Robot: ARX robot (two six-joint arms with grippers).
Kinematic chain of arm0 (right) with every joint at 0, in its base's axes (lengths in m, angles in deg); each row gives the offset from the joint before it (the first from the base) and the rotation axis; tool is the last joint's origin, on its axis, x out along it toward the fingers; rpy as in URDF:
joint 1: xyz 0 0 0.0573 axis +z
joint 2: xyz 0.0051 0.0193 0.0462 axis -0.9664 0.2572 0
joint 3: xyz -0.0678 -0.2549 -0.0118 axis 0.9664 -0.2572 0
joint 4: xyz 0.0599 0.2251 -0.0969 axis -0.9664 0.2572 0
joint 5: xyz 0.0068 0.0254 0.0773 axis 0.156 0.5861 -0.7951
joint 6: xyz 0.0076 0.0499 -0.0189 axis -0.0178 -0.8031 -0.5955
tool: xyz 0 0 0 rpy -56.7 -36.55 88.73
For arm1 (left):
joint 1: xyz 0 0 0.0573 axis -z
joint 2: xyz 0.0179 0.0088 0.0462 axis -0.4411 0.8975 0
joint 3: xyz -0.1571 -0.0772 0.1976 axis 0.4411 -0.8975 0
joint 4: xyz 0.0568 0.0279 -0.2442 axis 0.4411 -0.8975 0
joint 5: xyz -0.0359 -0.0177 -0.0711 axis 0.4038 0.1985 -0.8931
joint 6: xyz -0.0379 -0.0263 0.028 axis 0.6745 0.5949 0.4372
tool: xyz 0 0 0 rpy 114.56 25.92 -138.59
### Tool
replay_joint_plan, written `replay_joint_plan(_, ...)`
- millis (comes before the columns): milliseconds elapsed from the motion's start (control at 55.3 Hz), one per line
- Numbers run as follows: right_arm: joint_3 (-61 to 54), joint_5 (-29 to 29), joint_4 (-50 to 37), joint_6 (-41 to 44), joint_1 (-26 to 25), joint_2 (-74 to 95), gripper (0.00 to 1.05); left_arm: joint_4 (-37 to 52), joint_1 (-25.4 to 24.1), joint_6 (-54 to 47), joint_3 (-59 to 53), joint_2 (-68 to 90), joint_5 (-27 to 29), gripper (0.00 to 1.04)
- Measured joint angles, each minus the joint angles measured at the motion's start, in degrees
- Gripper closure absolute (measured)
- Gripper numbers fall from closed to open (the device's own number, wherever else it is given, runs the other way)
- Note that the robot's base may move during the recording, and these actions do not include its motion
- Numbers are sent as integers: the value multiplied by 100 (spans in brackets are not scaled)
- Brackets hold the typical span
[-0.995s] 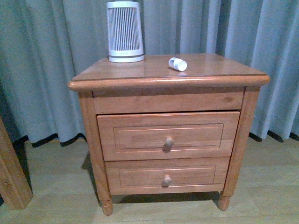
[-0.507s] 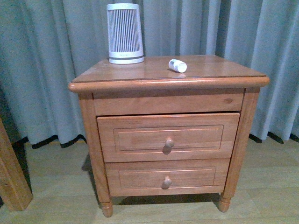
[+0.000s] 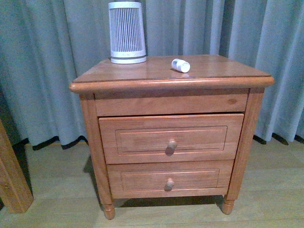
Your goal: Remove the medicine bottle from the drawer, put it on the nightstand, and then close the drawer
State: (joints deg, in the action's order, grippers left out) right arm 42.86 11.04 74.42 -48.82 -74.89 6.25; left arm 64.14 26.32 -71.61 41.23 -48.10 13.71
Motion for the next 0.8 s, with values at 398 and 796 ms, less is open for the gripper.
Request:
replay_joint_plan(398, -308, -7, -50, 2, -7, -317, 101, 0, 0, 0, 0, 0, 0, 6)
replay_joint_plan(796, -308, -15, -52, 13, -7, -326, 52, 0, 0, 0, 0, 0, 0, 6)
